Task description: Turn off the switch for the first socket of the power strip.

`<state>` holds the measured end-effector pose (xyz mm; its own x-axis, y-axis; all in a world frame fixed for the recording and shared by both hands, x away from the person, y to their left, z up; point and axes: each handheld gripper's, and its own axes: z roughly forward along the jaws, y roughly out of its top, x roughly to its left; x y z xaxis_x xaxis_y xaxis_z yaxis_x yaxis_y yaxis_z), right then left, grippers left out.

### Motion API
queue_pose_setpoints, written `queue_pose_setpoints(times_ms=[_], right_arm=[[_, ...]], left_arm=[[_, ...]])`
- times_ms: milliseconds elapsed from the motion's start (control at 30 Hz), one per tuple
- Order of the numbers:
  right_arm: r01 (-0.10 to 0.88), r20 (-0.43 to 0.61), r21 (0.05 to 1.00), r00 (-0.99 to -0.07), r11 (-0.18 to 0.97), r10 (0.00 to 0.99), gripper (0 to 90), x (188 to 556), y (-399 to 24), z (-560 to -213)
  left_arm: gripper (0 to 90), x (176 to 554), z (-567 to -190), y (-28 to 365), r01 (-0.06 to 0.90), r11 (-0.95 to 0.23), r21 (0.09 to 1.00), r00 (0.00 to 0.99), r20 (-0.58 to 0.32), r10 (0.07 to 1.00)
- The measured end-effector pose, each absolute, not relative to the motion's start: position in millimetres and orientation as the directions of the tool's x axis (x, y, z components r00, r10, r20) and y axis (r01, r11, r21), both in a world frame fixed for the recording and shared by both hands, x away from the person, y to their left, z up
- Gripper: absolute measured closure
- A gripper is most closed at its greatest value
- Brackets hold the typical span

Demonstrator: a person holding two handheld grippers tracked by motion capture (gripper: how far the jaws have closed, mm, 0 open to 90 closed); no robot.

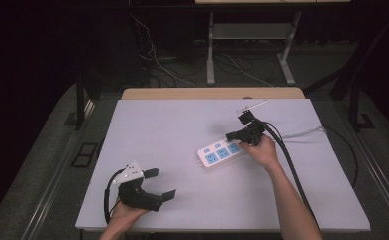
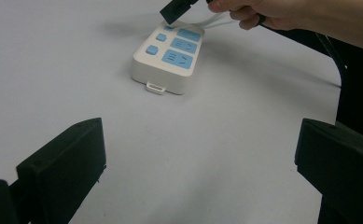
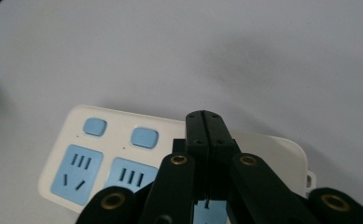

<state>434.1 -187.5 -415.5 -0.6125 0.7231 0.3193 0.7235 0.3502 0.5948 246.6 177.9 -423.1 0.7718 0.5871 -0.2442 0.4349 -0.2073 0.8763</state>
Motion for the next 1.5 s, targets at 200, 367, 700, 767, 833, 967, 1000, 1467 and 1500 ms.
queue_pose_setpoints(times_ms=[200,367,700,767,833,967,1000,1467,1500], right_arm=[[0.717,0.304,0.587,-0.626,0.376,0.718,89.7,434.8,-186.6,-418.2],[0.7,0.285,0.596,-0.642,0.393,0.712,89.9,434.1,-186.7,-418.3],[0.684,0.265,0.605,-0.656,0.408,0.707,90.0,432.7,-186.1,-418.7],[0.675,0.255,0.608,-0.665,0.418,0.702,90.0,432.7,-185.9,-418.7],[0.675,0.254,0.604,-0.667,0.424,0.7,90.0,433.1,-185.5,-418.3],[0.684,0.267,0.597,-0.663,0.419,0.7,90.0,434.9,-186.2,-419.4],[0.686,0.268,0.594,-0.661,0.42,0.701,90.0,434.9,-185.5,-419.0],[0.674,0.267,0.602,-0.674,0.427,0.689,90.0,435.5,-187.3,-419.3],[0.674,0.265,0.601,-0.675,0.429,0.688,90.0,435.6,-187.0,-418.8]], left_arm=[[0.5,247.0,-423.3,178.1,0.435,-0.209,0.876,0.772,-0.244,0.587],[0.5,246.7,-423.1,178.0,0.434,-0.211,0.876,0.773,-0.242,0.586],[0.5,245.7,-422.7,177.6,0.431,-0.214,0.877,0.776,-0.239,0.584],[0.4,245.5,-422.7,177.8,0.431,-0.213,0.877,0.775,-0.239,0.585],[0.5,245.6,-423.1,177.7,0.432,-0.215,0.876,0.775,-0.239,0.585],[0.5,245.6,-423.2,176.9,0.432,-0.218,0.875,0.776,-0.239,0.584],[0.5,245.7,-423.2,176.9,0.432,-0.22,0.874,0.777,-0.238,0.583],[0.5,247.7,-423.9,178.6,0.438,-0.221,0.871,0.775,-0.242,0.583],[0.5,247.6,-423.8,178.6,0.438,-0.222,0.871,0.776,-0.242,0.583]])
